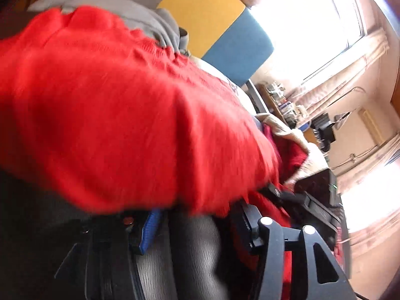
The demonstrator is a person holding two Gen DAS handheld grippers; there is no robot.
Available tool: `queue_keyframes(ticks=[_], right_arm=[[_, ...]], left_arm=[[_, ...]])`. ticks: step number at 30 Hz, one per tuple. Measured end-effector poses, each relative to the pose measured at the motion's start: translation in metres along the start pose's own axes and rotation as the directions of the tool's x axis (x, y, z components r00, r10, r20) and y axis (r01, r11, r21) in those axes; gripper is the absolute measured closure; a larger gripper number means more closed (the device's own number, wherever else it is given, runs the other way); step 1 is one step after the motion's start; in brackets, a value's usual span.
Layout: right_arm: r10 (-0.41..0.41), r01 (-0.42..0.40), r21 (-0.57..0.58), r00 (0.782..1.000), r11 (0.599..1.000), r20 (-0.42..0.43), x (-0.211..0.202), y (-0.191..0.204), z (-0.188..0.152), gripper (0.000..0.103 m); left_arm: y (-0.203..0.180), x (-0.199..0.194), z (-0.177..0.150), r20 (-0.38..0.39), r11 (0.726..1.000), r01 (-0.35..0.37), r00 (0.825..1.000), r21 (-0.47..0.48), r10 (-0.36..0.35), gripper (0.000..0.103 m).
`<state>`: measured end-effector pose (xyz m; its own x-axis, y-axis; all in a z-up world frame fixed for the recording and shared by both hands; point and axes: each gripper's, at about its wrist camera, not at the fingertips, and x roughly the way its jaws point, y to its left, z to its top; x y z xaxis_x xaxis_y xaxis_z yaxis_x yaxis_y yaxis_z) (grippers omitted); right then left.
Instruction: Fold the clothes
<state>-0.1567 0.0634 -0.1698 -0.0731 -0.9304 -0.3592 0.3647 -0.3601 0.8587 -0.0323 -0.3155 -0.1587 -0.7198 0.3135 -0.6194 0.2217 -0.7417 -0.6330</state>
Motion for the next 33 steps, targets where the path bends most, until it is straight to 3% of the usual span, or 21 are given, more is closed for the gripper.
queue_keyframes(ticks=[2,3,6,8,9,10,13,18,21,23,25,27,30,32,33], right_arm=[[0.013,-0.013,-0.001,1.0,1.0,-0.002,0.002,-0.002,0.002,0.086],[0.017,-0.017,0.001,1.0,1.0,-0.002,0.004,-0.002,0.004,0.086],[0.011,-0.011,0.015,1.0,1.0,-0.018,0.008,0.001,0.009,0.085],[0.002,-0.001,0.027,0.999,1.0,-0.034,0.009,0.005,0.013,0.077],[-0.008,0.009,0.02,0.999,1.0,-0.044,0.009,0.012,0.014,0.065],[-0.018,0.019,0.013,0.998,1.0,-0.054,0.008,0.019,0.015,0.046],[-0.106,0.098,-0.122,0.993,0.988,-0.06,0.002,0.059,0.012,0.025],[-0.254,0.234,-0.262,0.966,0.936,-0.045,-0.002,0.096,0.002,0.01],[-0.257,0.234,-0.248,0.965,0.94,-0.061,-0.006,0.102,-0.007,0.002],[-0.254,0.235,-0.235,0.965,0.943,-0.056,-0.015,0.102,-0.014,0.001],[-0.258,0.24,-0.234,0.965,0.942,-0.045,-0.024,0.102,-0.022,0.0],[-0.265,0.247,-0.243,0.963,0.938,-0.041,-0.034,0.103,-0.033,0.0],[-0.302,0.272,-0.296,0.951,0.916,-0.061,-0.039,0.106,-0.057,0.0],[-0.337,0.287,-0.348,0.937,0.892,-0.091,-0.034,0.109,-0.076,0.0],[-0.36,0.298,-0.381,0.927,0.875,-0.102,-0.029,0.11,-0.084,0.0]], left_arm=[[0.001,0.004,0.005,-0.007,0.999,-0.017,1.0,0.027,0.017,0.061],[0.001,0.003,0.006,-0.022,0.999,-0.021,1.0,0.03,0.022,0.084],[-0.003,-0.009,0.008,-0.06,0.999,-0.005,0.998,0.043,0.008,0.089],[-0.007,-0.028,0.01,-0.077,0.998,0.032,0.997,0.054,-0.028,0.091],[-0.01,-0.038,0.01,-0.086,0.997,0.051,0.995,0.06,-0.046,0.094],[-0.012,-0.049,0.011,-0.094,0.995,0.073,0.993,0.065,-0.066,0.096],[-0.029,-0.085,0.011,-0.121,0.987,0.146,0.983,0.059,-0.139,0.096],[-0.042,-0.159,0.013,-0.135,0.974,0.222,0.967,0.033,-0.216,0.096],[-0.034,-0.194,0.012,-0.157,0.968,0.251,0.955,-0.023,-0.251,0.096],[-0.026,-0.214,0.003,-0.161,0.949,0.306,0.936,-0.073,-0.314,0.086],[-0.011,-0.239,-0.007,-0.131,0.942,0.321,0.934,-0.094,-0.332,0.076],[0.014,-0.255,-0.022,-0.085,0.958,0.259,0.959,-0.125,-0.27,0.071],[0.054,-0.253,-0.045,-0.068,0.974,0.087,0.992,-0.21,-0.103,0.067],[0.081,-0.234,-0.065,-0.115,0.959,-0.093,0.991,-0.268,0.064,0.067],[0.089,-0.227,-0.072,-0.129,0.949,-0.133,0.987,-0.287,0.099,0.068]])
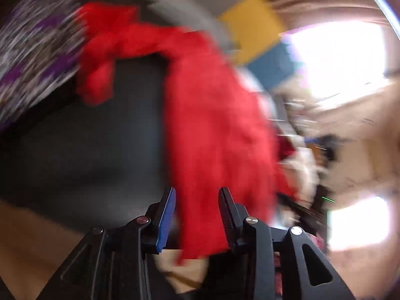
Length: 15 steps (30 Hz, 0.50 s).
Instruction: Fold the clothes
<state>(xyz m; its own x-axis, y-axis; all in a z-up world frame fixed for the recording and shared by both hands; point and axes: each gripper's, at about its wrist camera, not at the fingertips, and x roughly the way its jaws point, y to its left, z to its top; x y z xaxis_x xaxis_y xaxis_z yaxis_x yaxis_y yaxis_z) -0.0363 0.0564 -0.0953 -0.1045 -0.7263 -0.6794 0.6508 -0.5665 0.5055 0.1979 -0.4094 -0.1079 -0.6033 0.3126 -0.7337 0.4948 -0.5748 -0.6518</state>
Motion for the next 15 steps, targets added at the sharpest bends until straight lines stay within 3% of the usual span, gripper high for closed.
queue_keyframes(ticks=[1,3,8,9,10,11,13,15], right_arm=[[-0.029,0.028,-0.045,0.999,0.999,-0.024,0.004,0.006,-0.008,0.0],[-0.09,0.082,-0.117,0.994,0.99,-0.056,0.009,0.015,-0.022,0.0],[-0.164,0.154,-0.134,0.984,0.979,-0.067,0.007,0.007,-0.041,0.0],[-0.174,0.165,-0.117,0.982,0.979,-0.078,0.009,0.0,-0.045,0.0],[-0.181,0.172,-0.098,0.979,0.98,-0.093,0.011,-0.003,-0.048,0.0],[-0.18,0.173,-0.078,0.98,0.982,-0.091,0.011,-0.005,-0.054,0.0],[-0.153,0.147,-0.073,0.985,0.987,-0.085,0.01,0.001,-0.059,0.0],[-0.114,0.105,-0.092,0.988,0.99,-0.103,0.013,0.01,-0.066,0.0]], left_arm=[[0.007,0.009,-0.004,-0.007,0.999,-0.023,1.0,-0.022,0.023,0.068],[0.01,0.026,-0.013,-0.03,0.999,0.015,0.999,-0.037,-0.016,0.068],[-0.031,0.065,-0.03,-0.018,0.987,-0.108,0.994,0.119,0.111,0.067],[-0.038,0.072,-0.033,-0.009,0.978,-0.144,0.989,0.154,0.147,0.071],[-0.044,0.076,-0.034,0.016,0.955,-0.218,0.975,0.203,0.22,0.088],[-0.046,0.076,-0.033,0.041,0.928,-0.288,0.957,0.234,0.287,0.093],[-0.034,0.067,-0.025,0.057,0.916,-0.338,0.941,0.218,0.334,0.093],[-0.026,0.056,-0.021,0.084,0.885,-0.413,0.91,0.214,0.405,0.093]])
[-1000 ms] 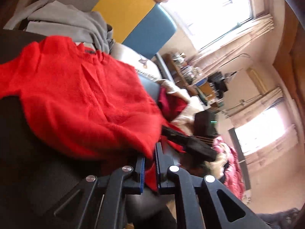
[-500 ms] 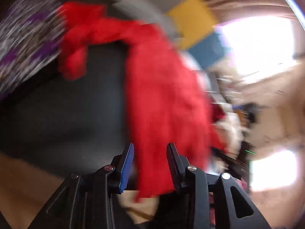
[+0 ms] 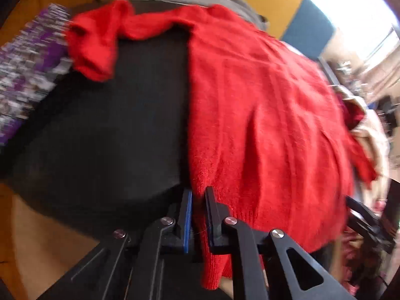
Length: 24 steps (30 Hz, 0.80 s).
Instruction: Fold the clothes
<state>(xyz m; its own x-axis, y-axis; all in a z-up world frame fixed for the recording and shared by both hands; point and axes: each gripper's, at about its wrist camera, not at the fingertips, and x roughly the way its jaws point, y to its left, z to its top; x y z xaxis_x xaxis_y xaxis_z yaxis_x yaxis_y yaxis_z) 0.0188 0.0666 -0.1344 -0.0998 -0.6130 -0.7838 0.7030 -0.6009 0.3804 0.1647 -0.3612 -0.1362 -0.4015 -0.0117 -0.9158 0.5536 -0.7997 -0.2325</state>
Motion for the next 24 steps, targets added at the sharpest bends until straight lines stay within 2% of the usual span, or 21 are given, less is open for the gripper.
queue_keyframes(ticks=[2,3,4,6,9,11,12,13,14,15,18,20,21,22,24], right_arm=[[0.046,-0.046,-0.017,0.999,0.999,-0.007,0.001,0.009,-0.006,0.0],[0.073,-0.073,-0.034,0.997,0.997,-0.009,0.003,0.013,-0.009,0.0],[0.081,-0.081,-0.039,0.997,0.996,0.002,0.003,0.013,-0.011,0.0],[0.107,-0.106,-0.024,0.994,0.994,0.033,0.002,0.011,-0.015,0.0],[0.136,-0.137,0.0,0.988,0.991,0.071,-0.001,0.005,-0.019,0.0],[0.132,-0.13,-0.021,0.989,0.991,0.061,0.001,0.009,-0.016,0.0],[0.113,-0.112,-0.023,0.992,0.993,0.061,-0.002,0.007,-0.013,0.005],[0.094,-0.093,-0.024,0.994,0.995,0.061,-0.005,0.005,-0.009,0.026],[0.075,-0.074,-0.026,0.995,0.997,0.062,-0.008,0.003,-0.006,0.039],[0.048,-0.047,-0.011,0.995,0.999,0.088,-0.015,-0.004,0.001,0.055],[-0.103,0.099,0.033,0.976,0.995,0.191,-0.04,-0.039,0.017,0.055],[-0.274,0.277,0.02,0.936,0.961,0.222,-0.054,-0.066,0.036,0.045],[-0.346,0.354,0.009,0.909,0.935,0.234,-0.059,-0.079,0.045,0.034],[-0.392,0.405,-0.012,0.891,0.914,0.23,-0.058,-0.091,0.056,0.024],[-0.479,0.501,-0.054,0.849,0.864,0.224,-0.056,-0.116,0.077,0.02]], left_arm=[[0.015,-0.007,-0.003,-0.008,0.999,-0.041,0.999,-0.023,0.041,0.093],[0.023,-0.009,-0.006,-0.019,0.998,-0.032,0.999,-0.046,0.031,0.09],[0.031,-0.012,-0.008,-0.026,0.997,-0.025,0.999,-0.074,0.023,0.081],[0.042,-0.018,-0.012,-0.01,0.991,-0.029,1.0,-0.127,0.028,0.078],[0.041,-0.035,-0.008,0.068,0.98,-0.089,0.992,-0.176,0.103,0.08],[0.029,-0.048,0.0,0.153,0.984,-0.027,0.987,-0.174,0.054,0.08],[0.021,-0.052,0.005,0.186,0.987,0.008,0.982,-0.159,0.022,0.08],[0.008,-0.053,0.01,0.208,0.991,0.036,0.978,-0.127,-0.009,0.08],[-0.005,-0.055,0.015,0.229,0.994,0.063,0.973,-0.094,-0.04,0.079],[-0.018,-0.055,0.02,0.244,0.995,0.088,0.967,-0.054,-0.072,0.079],[-0.046,-0.037,0.031,0.197,0.988,0.128,0.97,0.082,-0.141,0.077],[-0.062,-0.02,0.034,0.143,0.978,0.156,0.974,0.137,-0.176,0.076],[-0.074,-0.008,0.036,0.114,0.973,0.171,0.975,0.153,-0.189,0.076],[-0.091,0.005,0.038,0.089,0.971,0.179,0.977,0.158,-0.194,0.076],[-0.102,0.021,0.029,0.043,0.966,0.195,0.978,0.168,-0.205,0.076]])
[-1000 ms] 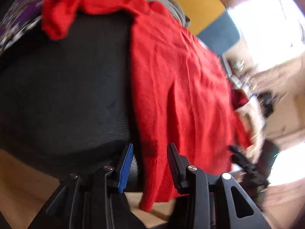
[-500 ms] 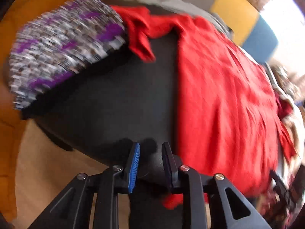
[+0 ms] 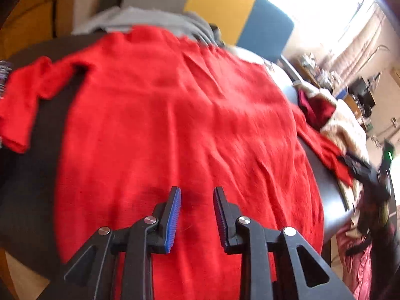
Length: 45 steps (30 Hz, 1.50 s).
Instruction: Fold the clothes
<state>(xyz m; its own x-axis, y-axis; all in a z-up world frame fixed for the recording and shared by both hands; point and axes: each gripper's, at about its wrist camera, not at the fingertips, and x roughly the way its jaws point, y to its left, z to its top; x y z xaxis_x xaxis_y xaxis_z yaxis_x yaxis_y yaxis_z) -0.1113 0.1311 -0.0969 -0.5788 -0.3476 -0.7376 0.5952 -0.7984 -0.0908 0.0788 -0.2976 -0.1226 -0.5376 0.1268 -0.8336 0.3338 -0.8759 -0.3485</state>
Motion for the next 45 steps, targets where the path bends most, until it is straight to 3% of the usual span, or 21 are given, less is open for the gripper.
queue_keyframes(ticks=[2,6,9,11,13,17,21,22,24,28,31,32,33,34,35,36,37,38,40,43,45], right_arm=[[-0.07,0.066,-0.072,0.996,0.995,-0.051,0.027,-0.012,0.012,0.021],[-0.121,0.093,-0.181,0.981,0.979,-0.15,0.067,-0.024,0.021,0.021],[-0.131,0.081,-0.232,0.969,0.969,-0.21,0.082,-0.03,0.019,0.022],[-0.107,0.053,-0.235,0.969,0.97,-0.223,0.08,-0.031,0.021,0.039],[-0.118,0.046,-0.275,0.961,0.96,-0.251,0.08,-0.021,0.02,0.093],[-0.205,0.082,-0.399,0.939,0.913,-0.276,0.078,0.004,0.016,0.098],[-0.348,0.208,-0.5,0.915,0.84,-0.205,0.061,0.01,0.028,0.099],[-0.404,0.262,-0.535,0.9,0.803,-0.165,0.052,0.008,0.034,0.099],[-0.485,0.367,-0.525,0.868,0.768,-0.103,0.032,-0.009,0.052,0.099],[-0.626,0.563,-0.449,0.78,0.694,0.011,-0.01,-0.046,0.089,0.102],[-0.729,0.711,-0.346,0.677,0.612,0.102,-0.044,-0.071,0.107,0.102],[-0.753,0.736,-0.322,0.651,0.596,0.096,-0.048,-0.081,0.108,0.101],[-0.775,0.759,-0.296,0.626,0.579,0.087,-0.052,-0.091,0.109,0.09],[-0.77,0.755,-0.248,0.636,0.607,0.052,-0.057,-0.103,0.108,0.076],[-0.683,0.675,-0.154,0.731,0.721,0.008,-0.065,-0.113,0.105,0.067],[-0.567,0.565,-0.071,0.823,0.822,-0.018,-0.069,-0.118,0.1,0.044],[-0.487,0.487,-0.011,0.873,0.873,-0.036,-0.069,-0.121,0.096,0.024],[-0.383,0.386,0.053,0.922,0.921,-0.052,-0.069,-0.12,0.087,0.018],[-0.249,0.254,0.089,0.967,0.963,-0.055,-0.068,-0.109,0.069,0.016],[-0.183,0.187,0.031,0.979,0.982,-0.095,-0.05,-0.08,0.038,0.015],[-0.19,0.186,-0.039,0.972,0.982,-0.139,-0.028,-0.065,0.023,0.015]], left_arm=[[-0.004,0.01,-0.01,-0.018,1.0,0.003,1.0,0.007,-0.003,0.076],[0.0,0.014,-0.013,-0.012,1.0,0.03,0.999,0.011,-0.03,0.075],[0.015,0.016,-0.012,-0.017,0.993,0.101,0.995,-0.063,-0.102,0.075],[0.024,0.021,-0.014,-0.01,0.978,0.159,0.987,-0.134,-0.162,0.075],[0.031,0.021,-0.017,0.001,0.963,0.201,0.979,-0.181,-0.205,0.075],[0.029,0.018,-0.023,0.015,0.967,0.201,0.979,-0.153,-0.201,0.075],[0.019,0.019,-0.025,0.012,0.984,0.162,0.987,-0.073,-0.162,0.075],[0.019,0.018,-0.026,0.012,0.985,0.161,0.987,-0.066,-0.161,0.075],[0.021,0.017,-0.027,0.009,0.983,0.169,0.986,-0.065,-0.169,0.075],[0.024,0.014,-0.031,-0.017,0.98,0.192,0.981,-0.051,-0.193,0.075],[0.025,0.01,-0.037,-0.047,0.979,0.199,0.979,-0.041,-0.201,0.075],[0.025,0.009,-0.038,-0.057,0.979,0.201,0.978,-0.041,-0.203,0.075],[0.026,0.008,-0.039,-0.067,0.978,0.203,0.976,-0.04,-0.205,0.075],[0.026,0.008,-0.039,-0.076,0.978,0.204,0.976,-0.039,-0.206,0.075],[0.024,0.008,-0.036,-0.082,0.978,0.206,0.974,-0.043,-0.209,0.075],[0.023,0.008,-0.035,-0.087,0.978,0.205,0.974,-0.05,-0.209,0.075],[0.023,0.007,-0.033,-0.093,0.979,0.198,0.975,-0.049,-0.202,0.075],[0.021,0.006,-0.032,-0.093,0.983,0.181,0.978,-0.035,-0.184,0.075],[0.016,0.006,-0.029,-0.089,0.99,0.141,0.986,0.011,-0.14,0.074],[0.004,0.01,-0.029,-0.098,0.992,0.114,0.989,0.061,-0.108,0.073],[-0.003,0.013,-0.03,-0.101,0.991,0.099,0.991,0.086,-0.09,0.072]])
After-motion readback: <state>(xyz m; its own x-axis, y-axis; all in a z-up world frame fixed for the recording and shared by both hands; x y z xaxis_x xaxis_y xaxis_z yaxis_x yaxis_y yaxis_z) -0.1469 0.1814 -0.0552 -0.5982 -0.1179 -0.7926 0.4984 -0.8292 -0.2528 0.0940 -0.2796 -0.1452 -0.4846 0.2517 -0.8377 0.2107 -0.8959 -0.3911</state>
